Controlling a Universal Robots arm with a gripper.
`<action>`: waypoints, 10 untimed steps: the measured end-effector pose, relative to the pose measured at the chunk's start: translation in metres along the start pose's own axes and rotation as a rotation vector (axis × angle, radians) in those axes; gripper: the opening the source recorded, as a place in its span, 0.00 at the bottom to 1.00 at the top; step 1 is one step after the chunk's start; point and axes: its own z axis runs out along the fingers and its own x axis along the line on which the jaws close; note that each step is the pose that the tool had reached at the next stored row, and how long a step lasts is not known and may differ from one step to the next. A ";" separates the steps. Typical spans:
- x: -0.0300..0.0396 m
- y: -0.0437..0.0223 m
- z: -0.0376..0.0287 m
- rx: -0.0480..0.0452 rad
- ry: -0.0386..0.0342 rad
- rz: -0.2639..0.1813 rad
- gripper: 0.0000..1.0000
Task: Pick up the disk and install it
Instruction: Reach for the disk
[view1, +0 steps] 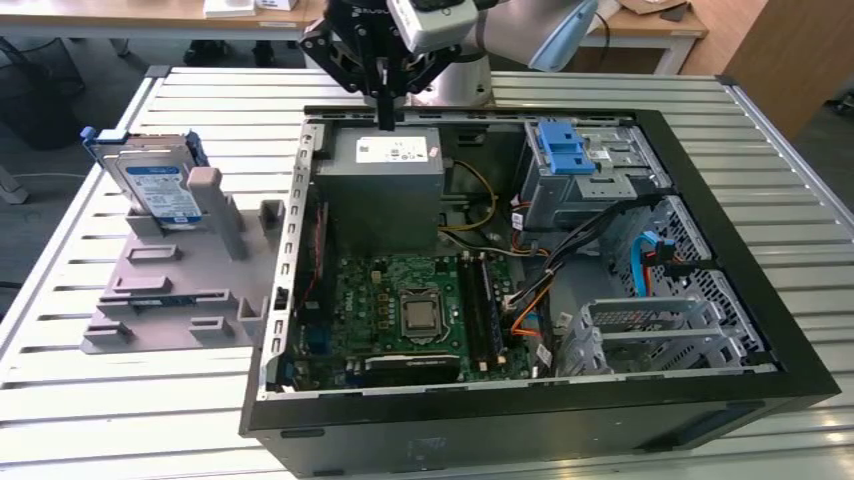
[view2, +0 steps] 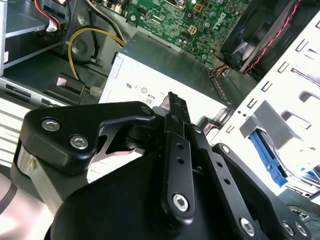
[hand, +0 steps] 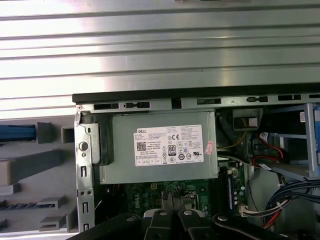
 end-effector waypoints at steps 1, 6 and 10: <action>0.0003 0.0000 0.0000 0.0000 0.0000 0.000 0.11; 0.0012 -0.0001 0.0000 -0.0001 0.0000 0.000 0.11; 0.0020 -0.0002 0.0000 0.0000 0.0000 0.000 0.11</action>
